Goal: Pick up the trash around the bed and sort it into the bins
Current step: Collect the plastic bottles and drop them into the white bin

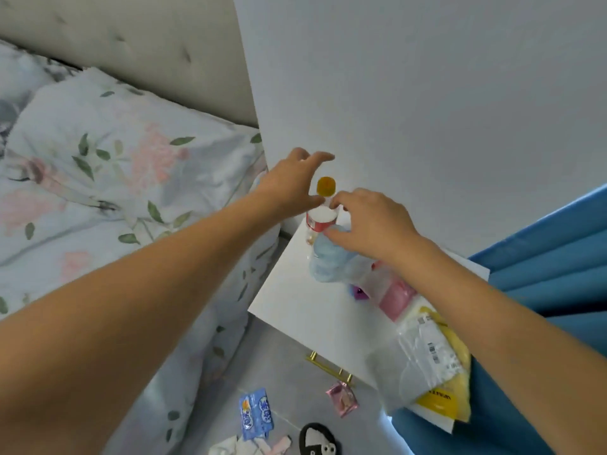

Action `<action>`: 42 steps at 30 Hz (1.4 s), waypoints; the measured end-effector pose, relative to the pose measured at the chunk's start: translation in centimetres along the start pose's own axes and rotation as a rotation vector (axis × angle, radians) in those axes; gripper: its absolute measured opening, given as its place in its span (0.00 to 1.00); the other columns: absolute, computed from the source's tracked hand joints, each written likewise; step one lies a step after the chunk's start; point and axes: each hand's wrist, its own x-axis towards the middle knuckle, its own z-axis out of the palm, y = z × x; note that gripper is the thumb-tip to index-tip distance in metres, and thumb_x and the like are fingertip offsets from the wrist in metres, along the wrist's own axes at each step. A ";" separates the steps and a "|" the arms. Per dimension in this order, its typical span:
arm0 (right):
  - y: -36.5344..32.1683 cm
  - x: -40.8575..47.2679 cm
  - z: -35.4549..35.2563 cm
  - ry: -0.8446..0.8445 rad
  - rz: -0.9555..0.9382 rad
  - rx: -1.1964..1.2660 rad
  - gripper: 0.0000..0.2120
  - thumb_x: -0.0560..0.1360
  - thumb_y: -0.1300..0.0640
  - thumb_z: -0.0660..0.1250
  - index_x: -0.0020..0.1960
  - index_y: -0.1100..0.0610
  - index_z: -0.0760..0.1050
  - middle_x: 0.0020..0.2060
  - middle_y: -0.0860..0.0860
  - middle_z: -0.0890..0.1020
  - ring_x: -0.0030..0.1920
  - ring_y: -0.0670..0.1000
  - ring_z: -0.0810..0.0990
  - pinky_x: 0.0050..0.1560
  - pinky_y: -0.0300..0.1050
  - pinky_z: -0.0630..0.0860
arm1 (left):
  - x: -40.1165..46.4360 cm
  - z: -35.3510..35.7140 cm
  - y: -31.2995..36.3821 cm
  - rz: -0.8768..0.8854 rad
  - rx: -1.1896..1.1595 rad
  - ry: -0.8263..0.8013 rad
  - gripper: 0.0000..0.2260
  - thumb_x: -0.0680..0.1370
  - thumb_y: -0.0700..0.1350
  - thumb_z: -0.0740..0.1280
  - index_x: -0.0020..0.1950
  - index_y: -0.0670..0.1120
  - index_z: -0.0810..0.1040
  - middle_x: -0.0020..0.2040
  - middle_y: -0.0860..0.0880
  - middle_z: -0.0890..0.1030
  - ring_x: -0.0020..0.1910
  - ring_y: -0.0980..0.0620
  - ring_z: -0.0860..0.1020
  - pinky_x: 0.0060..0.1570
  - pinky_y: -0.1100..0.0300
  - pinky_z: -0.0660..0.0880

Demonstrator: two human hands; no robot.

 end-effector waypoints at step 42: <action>-76.7 -43.3 25.6 -0.595 -1.220 0.028 0.10 0.70 0.56 0.67 0.51 0.54 0.79 0.41 0.52 0.81 0.41 0.52 0.77 0.39 0.44 0.72 | -106.9 4.0 -29.6 -1.340 -0.226 0.635 0.08 0.70 0.42 0.74 0.47 0.45 0.79 0.44 0.48 0.80 0.43 0.50 0.74 0.43 0.59 0.68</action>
